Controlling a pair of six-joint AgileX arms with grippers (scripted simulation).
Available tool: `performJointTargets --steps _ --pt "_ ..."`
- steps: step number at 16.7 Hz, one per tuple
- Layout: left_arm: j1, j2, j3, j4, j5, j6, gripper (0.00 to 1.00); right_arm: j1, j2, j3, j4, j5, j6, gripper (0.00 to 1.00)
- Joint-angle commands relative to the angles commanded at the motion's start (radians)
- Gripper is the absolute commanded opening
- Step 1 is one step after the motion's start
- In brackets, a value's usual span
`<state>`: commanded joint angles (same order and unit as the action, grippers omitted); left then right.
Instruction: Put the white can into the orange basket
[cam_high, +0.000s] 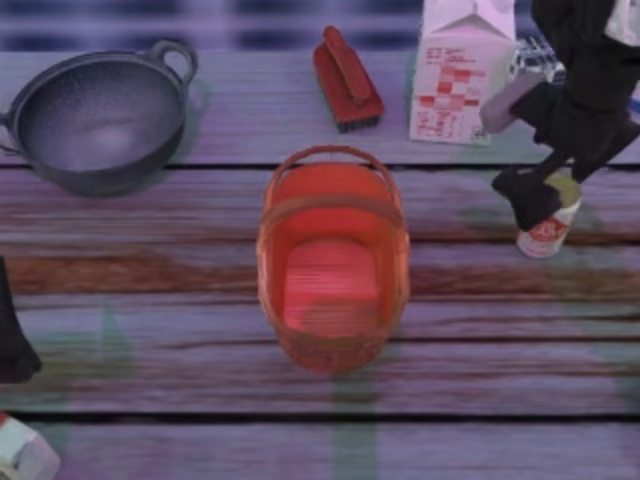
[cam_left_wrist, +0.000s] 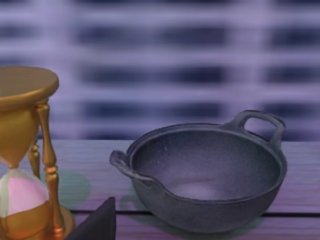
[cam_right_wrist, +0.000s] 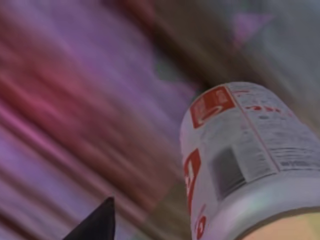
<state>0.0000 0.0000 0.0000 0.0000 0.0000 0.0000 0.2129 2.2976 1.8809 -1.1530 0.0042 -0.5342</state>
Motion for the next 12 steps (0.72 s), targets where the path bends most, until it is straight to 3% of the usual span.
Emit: performJointTargets --steps 8,12 --pt "0.0 0.0 0.0 0.0 0.0 0.0 1.0 0.002 0.029 -0.075 0.104 0.0 0.002 1.0" --pt "0.0 0.0 0.0 0.0 0.0 0.0 1.0 0.002 0.029 -0.075 0.104 0.0 0.002 0.7"
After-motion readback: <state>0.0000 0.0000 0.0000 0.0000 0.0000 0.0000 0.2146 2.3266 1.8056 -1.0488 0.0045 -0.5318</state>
